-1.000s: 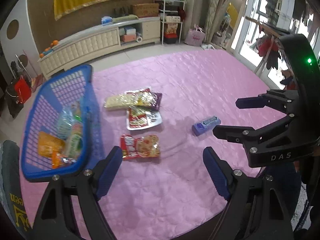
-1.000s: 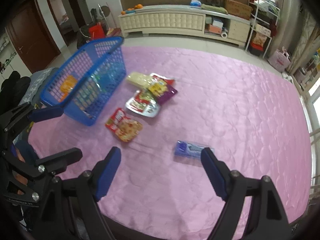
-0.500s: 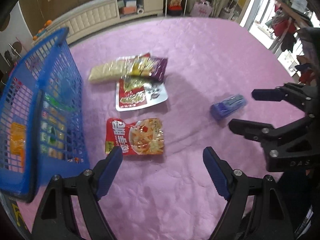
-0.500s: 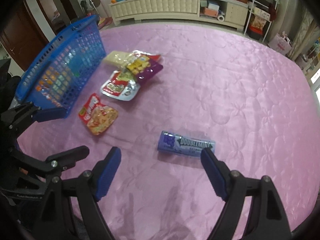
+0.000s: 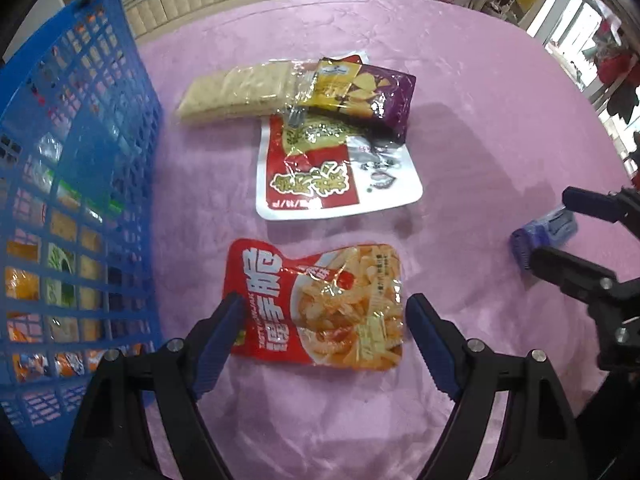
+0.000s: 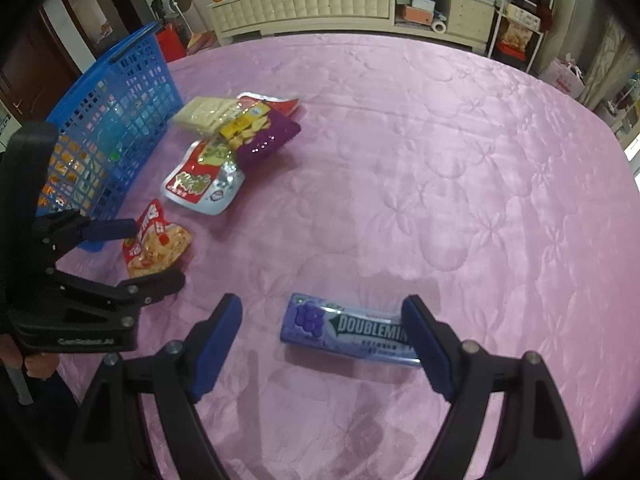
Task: Organize snacks
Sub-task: 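Withdraw both tools from the basket toward the remaining snacks, then close the right tool on the purple-yellow chips bag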
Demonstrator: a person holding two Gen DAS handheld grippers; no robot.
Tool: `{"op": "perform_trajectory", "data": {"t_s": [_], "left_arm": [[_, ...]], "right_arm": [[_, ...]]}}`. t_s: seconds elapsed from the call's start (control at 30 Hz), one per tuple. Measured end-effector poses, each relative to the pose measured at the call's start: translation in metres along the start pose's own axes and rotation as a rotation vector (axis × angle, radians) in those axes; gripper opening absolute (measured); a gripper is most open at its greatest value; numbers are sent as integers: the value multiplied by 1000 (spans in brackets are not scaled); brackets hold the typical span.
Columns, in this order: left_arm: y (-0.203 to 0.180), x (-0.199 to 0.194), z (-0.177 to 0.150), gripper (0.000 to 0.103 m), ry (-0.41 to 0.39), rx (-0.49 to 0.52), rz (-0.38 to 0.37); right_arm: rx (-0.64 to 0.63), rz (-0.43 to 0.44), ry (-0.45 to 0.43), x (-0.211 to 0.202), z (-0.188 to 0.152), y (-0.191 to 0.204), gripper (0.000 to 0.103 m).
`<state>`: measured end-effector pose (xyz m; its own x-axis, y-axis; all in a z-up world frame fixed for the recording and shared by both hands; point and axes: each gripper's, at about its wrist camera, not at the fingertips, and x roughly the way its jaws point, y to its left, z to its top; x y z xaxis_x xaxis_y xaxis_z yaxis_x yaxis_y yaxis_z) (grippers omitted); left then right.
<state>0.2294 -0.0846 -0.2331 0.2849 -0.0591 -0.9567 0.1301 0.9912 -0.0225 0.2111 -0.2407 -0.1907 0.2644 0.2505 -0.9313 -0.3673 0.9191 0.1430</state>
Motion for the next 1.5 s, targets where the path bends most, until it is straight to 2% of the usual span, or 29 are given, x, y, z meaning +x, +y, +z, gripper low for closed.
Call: {"op": "perform_trajectory", "data": {"t_s": [0.1,0.23,0.33,0.53,0.67,0.77,0.93,1.1,1.17,1.2,1.27,1.33,1.4,1.5], "left_arm": [[-4,1,-1,83,1,2,9],[0,-2,1,82,-8,-91,-26],[9,-5,1,74,-14,-136,-46],[3,-9,-6,66,-41,-78,-45],[6,-13,-12,50,-44,-85,-66],[8,-12,-17,45,-55,-59,-56],[7,-16,-20,36,-60,-56,-53],[11,-19,-16,25,-65,-48,-71],[9,-20,-10,25,-67,-48,-81],[11,-20,-9,24,-68,-49,-87],[11,-20,-9,20,-71,-47,-95],[13,-21,-8,15,-76,-49,-106],[15,-22,-7,3,-77,-57,-117],[15,-21,-11,0,-77,-71,-133]], "right_arm": [[-4,-1,-2,0,0,0,85],[-2,4,-1,1,3,-2,85],[-21,-1,-3,-1,10,-1,85],[-106,2,-30,-3,38,10,85],[-201,30,-33,6,57,25,85],[-260,72,-24,18,71,37,85],[-388,38,-22,41,92,59,85],[-470,34,17,59,107,64,74],[-482,30,39,65,108,61,67],[-480,49,45,67,110,59,66],[-463,92,42,66,111,54,57],[-457,89,41,64,109,49,56],[-455,90,41,62,104,45,54],[-428,84,34,54,90,40,54]]}}
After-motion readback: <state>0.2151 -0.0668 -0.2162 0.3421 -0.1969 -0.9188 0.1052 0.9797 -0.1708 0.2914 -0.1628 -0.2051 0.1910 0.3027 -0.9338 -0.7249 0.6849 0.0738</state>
